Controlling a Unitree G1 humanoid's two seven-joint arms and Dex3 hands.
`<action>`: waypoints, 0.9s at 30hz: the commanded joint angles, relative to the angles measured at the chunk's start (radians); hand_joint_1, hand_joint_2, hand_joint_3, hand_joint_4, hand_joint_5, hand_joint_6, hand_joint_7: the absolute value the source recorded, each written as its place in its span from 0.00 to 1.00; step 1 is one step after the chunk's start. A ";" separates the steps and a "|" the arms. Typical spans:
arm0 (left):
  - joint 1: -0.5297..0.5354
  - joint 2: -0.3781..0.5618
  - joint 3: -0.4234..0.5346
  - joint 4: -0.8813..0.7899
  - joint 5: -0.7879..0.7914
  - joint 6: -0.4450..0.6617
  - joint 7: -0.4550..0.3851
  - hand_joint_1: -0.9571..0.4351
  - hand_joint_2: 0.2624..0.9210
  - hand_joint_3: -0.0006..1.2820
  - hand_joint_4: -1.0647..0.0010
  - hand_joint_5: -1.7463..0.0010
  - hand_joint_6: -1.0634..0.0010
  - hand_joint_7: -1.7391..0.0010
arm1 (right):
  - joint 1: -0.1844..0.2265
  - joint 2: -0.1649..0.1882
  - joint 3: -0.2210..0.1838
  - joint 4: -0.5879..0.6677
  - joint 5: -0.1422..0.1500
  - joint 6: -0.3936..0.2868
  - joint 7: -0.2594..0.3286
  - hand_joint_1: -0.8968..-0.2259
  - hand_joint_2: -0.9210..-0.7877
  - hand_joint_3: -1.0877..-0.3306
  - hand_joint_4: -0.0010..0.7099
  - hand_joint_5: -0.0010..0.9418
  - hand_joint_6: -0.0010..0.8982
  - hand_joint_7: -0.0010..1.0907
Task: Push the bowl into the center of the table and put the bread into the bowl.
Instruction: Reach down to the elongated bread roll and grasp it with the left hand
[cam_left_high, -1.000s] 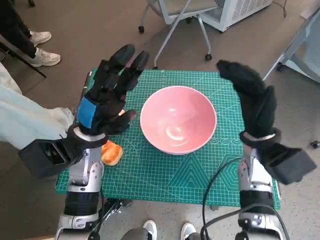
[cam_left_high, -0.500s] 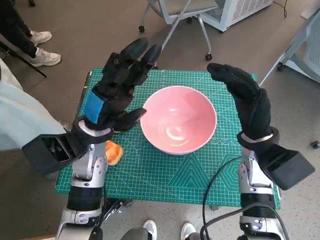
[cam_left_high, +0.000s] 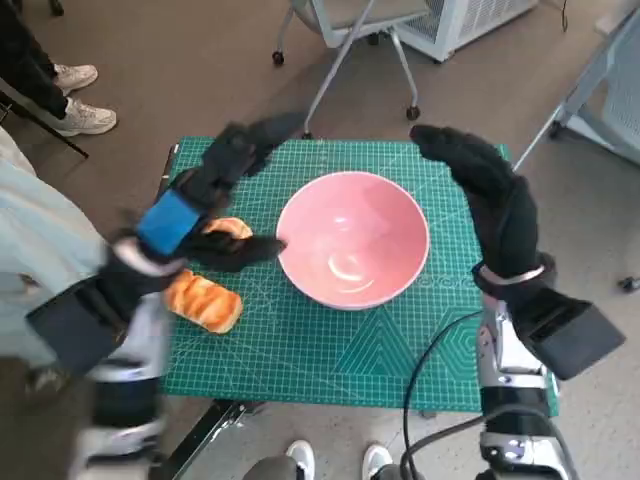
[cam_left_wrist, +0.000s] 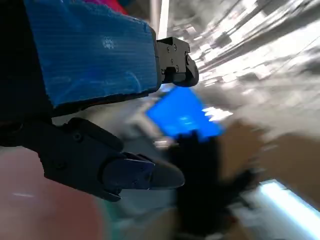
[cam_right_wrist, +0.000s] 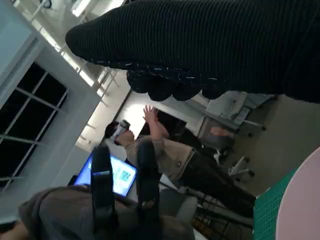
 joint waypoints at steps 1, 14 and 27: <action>0.113 0.224 0.074 -0.178 0.125 0.207 -0.054 0.71 0.78 0.03 0.81 1.00 0.88 0.84 | 0.044 -0.003 -0.001 -0.012 0.014 0.027 -0.005 0.26 0.00 0.43 0.28 0.00 0.04 0.52; 0.248 0.435 0.127 -0.303 0.169 0.336 -0.146 0.79 0.79 0.01 0.81 1.00 0.76 0.96 | 0.042 0.018 0.001 -0.012 0.024 0.046 -0.024 0.30 0.00 0.42 0.28 0.00 0.04 0.53; 0.313 0.498 0.061 -0.348 0.232 0.477 -0.191 0.70 0.73 0.00 0.85 1.00 0.78 0.99 | 0.042 0.035 0.004 -0.002 0.034 0.065 -0.021 0.30 0.00 0.42 0.28 0.00 0.03 0.53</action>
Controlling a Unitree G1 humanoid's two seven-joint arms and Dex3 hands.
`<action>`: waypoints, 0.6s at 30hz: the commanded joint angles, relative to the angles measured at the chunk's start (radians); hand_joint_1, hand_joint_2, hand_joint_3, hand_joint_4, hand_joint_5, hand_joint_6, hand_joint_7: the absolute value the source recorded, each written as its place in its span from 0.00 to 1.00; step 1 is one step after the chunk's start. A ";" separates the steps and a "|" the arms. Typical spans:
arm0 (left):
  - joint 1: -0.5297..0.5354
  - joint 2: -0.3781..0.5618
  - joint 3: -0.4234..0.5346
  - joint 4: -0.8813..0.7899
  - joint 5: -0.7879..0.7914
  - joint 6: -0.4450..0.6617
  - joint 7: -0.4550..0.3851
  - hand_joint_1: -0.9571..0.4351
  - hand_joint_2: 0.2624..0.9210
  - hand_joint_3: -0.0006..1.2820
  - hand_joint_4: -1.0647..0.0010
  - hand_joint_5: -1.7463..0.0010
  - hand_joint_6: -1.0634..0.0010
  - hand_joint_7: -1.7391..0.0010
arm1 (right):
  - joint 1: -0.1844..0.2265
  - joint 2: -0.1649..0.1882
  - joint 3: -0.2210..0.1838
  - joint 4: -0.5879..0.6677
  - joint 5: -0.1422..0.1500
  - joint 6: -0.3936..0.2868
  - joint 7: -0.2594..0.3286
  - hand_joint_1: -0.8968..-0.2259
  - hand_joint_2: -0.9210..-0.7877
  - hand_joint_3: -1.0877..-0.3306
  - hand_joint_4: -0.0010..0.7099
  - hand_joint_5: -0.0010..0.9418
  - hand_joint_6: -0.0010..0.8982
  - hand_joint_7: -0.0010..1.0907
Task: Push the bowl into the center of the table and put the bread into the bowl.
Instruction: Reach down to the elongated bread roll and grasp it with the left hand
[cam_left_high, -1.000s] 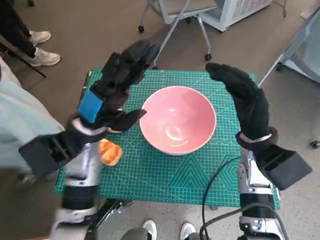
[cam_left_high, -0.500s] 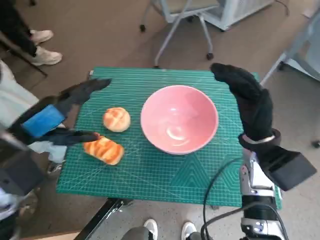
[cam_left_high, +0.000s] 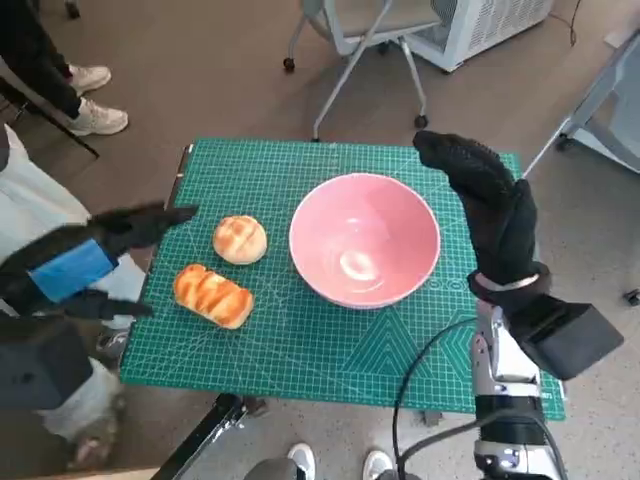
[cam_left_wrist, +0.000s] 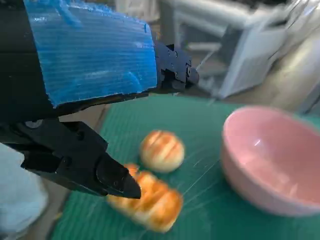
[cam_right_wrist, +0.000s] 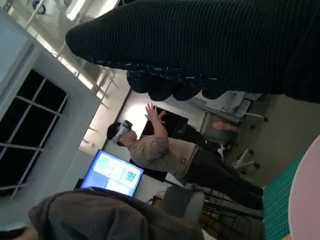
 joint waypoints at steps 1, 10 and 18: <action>0.014 0.016 -0.042 -0.011 0.014 0.039 -0.019 0.70 0.73 0.00 0.85 1.00 0.78 0.99 | 0.020 0.009 0.002 0.013 0.009 0.022 -0.006 0.30 0.00 0.42 0.28 0.00 0.03 0.53; -0.007 0.000 -0.129 0.033 0.056 0.042 -0.005 0.73 0.73 0.00 0.85 1.00 0.78 1.00 | 0.025 0.014 0.002 -0.001 0.029 0.043 0.004 0.30 0.00 0.42 0.28 0.00 0.04 0.53; -0.062 -0.026 -0.248 0.097 0.130 0.067 0.002 0.76 0.74 0.00 0.85 1.00 0.76 0.99 | 0.025 0.014 0.003 0.004 0.052 0.051 0.019 0.29 0.00 0.43 0.28 0.00 0.04 0.53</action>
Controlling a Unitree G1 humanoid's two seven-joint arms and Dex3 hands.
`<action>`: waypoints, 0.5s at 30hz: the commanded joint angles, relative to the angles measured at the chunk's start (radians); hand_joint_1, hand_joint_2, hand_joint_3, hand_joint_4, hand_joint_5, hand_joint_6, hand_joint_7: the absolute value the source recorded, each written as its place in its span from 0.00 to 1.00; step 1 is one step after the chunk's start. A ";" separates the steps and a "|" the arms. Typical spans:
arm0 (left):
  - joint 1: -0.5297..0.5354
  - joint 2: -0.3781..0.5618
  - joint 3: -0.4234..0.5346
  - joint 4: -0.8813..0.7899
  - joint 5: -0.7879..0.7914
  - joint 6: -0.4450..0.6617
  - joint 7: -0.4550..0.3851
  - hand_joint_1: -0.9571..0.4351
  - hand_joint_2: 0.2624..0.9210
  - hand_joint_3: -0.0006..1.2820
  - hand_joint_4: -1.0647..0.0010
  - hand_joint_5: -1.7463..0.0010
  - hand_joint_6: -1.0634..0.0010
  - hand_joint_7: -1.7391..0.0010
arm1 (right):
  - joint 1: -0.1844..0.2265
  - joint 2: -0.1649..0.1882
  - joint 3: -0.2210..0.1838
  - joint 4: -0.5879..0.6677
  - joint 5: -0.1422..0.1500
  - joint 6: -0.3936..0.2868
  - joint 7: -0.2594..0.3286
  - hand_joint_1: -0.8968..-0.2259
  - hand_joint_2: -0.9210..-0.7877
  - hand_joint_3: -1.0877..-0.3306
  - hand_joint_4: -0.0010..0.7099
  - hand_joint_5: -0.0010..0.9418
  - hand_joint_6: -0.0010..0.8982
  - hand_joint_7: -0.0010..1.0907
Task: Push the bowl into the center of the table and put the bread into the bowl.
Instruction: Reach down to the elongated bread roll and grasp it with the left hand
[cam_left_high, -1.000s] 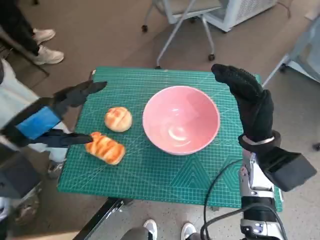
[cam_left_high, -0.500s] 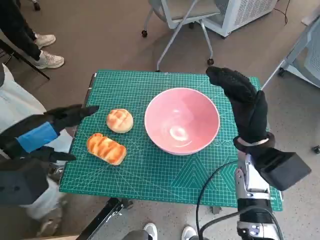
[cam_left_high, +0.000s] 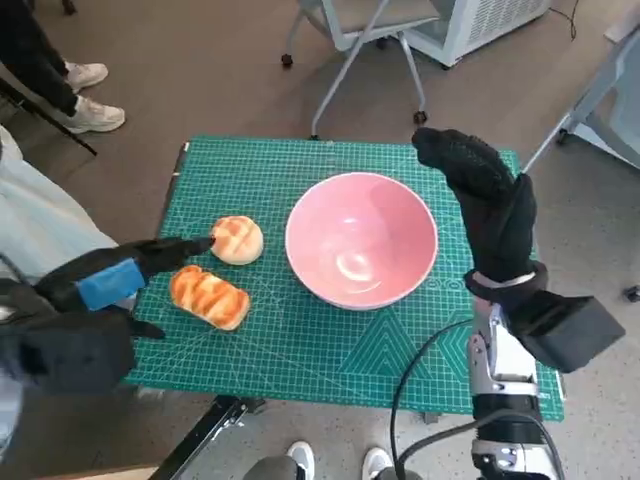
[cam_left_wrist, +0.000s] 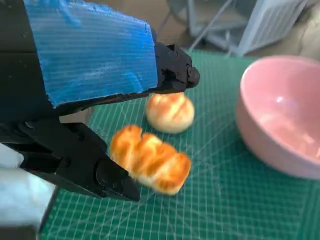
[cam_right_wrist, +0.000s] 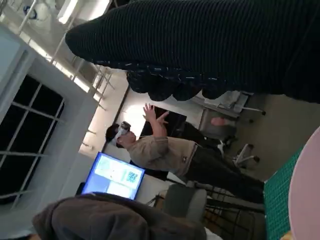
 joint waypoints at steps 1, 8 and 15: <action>-0.039 -0.019 -0.067 0.040 0.046 0.003 0.012 0.76 0.74 0.00 0.84 1.00 0.76 0.99 | 0.024 0.005 0.002 0.007 0.015 0.017 0.016 0.29 0.00 0.43 0.28 0.00 0.04 0.53; -0.068 -0.047 -0.140 0.125 0.100 -0.070 0.044 0.74 0.73 0.00 0.82 1.00 0.73 0.99 | 0.026 0.005 0.000 0.008 0.031 0.027 0.028 0.29 0.00 0.43 0.28 0.00 0.05 0.53; -0.090 -0.079 -0.201 0.212 0.159 -0.141 0.082 0.68 0.72 0.00 0.79 0.99 0.70 0.99 | 0.033 0.005 0.005 0.007 0.037 0.032 0.038 0.28 0.00 0.44 0.28 0.00 0.05 0.52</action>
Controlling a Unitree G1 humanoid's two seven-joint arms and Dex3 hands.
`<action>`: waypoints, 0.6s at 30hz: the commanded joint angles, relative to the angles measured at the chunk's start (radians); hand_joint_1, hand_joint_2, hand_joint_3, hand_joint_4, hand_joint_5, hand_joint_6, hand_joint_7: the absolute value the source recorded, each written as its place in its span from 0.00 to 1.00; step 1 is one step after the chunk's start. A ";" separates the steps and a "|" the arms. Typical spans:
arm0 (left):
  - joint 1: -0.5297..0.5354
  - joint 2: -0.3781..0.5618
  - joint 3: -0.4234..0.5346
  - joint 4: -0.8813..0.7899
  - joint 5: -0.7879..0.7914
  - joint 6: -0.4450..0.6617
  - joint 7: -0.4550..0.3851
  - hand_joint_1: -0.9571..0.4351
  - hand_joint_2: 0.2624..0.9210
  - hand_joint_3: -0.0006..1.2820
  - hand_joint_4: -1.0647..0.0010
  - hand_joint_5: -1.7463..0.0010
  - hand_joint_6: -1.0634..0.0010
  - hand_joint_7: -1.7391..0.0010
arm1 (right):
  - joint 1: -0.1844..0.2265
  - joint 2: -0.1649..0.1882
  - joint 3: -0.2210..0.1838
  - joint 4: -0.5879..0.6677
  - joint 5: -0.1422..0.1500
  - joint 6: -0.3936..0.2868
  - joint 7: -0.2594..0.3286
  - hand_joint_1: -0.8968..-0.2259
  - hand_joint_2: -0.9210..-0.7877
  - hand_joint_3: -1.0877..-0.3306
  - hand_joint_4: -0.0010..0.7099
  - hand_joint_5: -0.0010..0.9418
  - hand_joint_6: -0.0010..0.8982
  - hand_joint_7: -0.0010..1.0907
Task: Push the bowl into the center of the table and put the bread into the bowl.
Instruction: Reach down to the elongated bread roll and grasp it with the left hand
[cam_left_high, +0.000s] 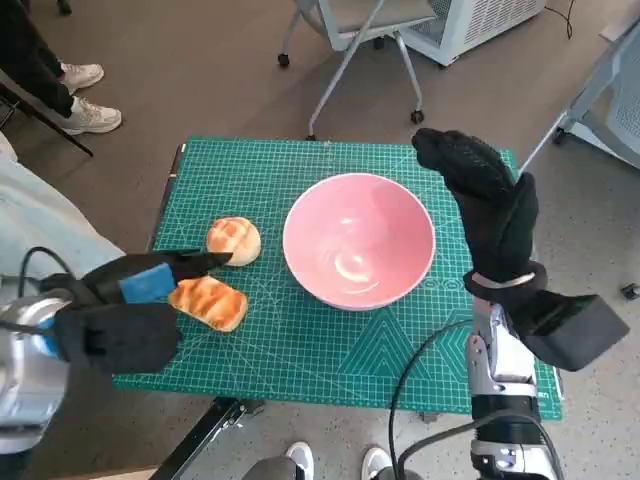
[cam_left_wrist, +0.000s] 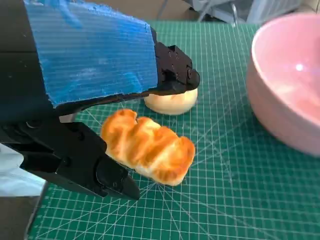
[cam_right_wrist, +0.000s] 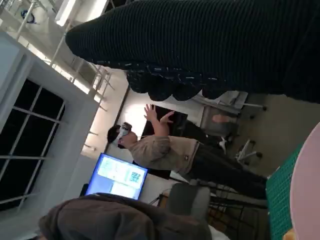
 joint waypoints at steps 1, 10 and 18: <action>-0.027 -0.025 -0.049 0.060 0.050 -0.043 0.027 0.67 0.72 0.00 0.79 0.99 0.70 0.99 | 0.028 0.003 0.004 0.008 0.005 0.019 0.017 0.28 0.00 0.44 0.28 0.00 0.05 0.52; -0.058 -0.073 -0.118 0.156 0.139 -0.046 0.055 0.67 0.76 0.01 0.70 0.98 0.61 0.98 | 0.034 -0.002 -0.001 0.001 0.015 0.030 0.034 0.28 0.00 0.44 0.29 0.00 0.06 0.52; -0.064 -0.084 -0.146 0.237 0.180 -0.115 0.101 0.73 0.95 0.04 0.32 0.83 0.34 0.78 | 0.042 0.001 -0.002 -0.019 0.019 0.044 0.036 0.29 0.00 0.44 0.29 0.00 0.06 0.51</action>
